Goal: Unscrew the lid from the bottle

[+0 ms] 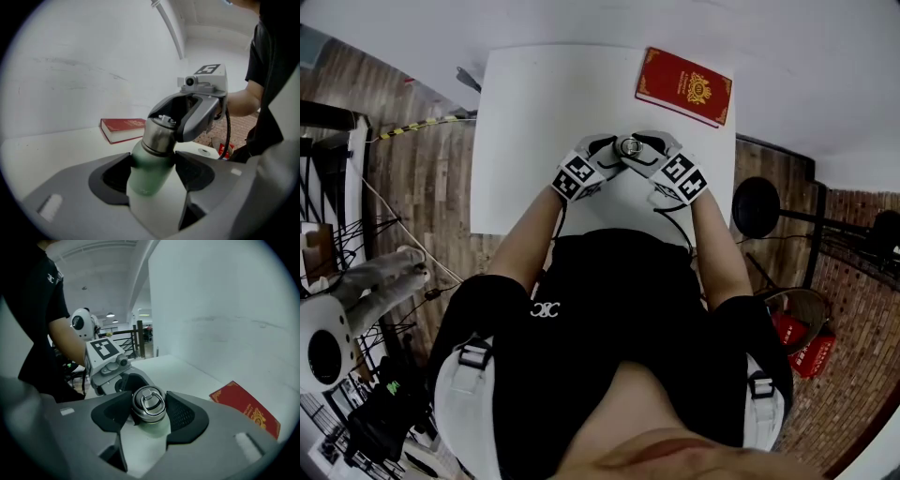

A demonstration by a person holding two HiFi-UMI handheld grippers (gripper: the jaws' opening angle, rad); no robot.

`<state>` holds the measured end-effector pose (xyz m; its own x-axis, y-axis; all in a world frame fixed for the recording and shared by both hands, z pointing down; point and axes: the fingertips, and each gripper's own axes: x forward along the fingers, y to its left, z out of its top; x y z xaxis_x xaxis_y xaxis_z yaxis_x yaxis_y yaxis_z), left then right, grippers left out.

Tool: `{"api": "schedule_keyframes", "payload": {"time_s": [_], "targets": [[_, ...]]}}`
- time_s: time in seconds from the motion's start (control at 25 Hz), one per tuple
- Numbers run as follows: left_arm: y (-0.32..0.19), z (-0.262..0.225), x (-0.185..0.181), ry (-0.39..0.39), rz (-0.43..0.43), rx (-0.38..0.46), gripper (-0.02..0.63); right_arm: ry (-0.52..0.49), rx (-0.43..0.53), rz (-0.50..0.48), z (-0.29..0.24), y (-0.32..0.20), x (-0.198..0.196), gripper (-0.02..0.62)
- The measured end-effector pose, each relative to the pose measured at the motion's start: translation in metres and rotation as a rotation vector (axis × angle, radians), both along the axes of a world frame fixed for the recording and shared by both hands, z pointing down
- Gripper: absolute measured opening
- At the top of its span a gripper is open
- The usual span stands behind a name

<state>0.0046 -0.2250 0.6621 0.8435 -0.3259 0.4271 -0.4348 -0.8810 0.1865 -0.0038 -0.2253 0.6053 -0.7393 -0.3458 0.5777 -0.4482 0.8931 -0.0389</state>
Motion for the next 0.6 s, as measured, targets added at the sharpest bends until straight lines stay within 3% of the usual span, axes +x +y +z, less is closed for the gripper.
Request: {"api": "schedule_keyframes", "payload": {"time_s": [0.12,0.36,0.48,0.6], "targets": [[0.002,0.0,0.0,-0.013,0.009,0.005,0.348,0.067,0.0,-0.218,0.002,0.005,-0.002,0.232],[0.001,-0.002,0.006,-0.03,0.032,0.016,0.348,0.338,-0.015,-0.618,-0.001,0.014,-0.004,0.232],[0.0,-0.001,0.004,-0.021,0.024,-0.003,0.348,0.391,0.006,-0.682,-0.016,0.007,-0.008,0.232],[-0.001,-0.001,0.003,-0.019,0.021,-0.005,0.347,0.335,0.032,-0.631,-0.035,-0.005,-0.014,0.232]]}}
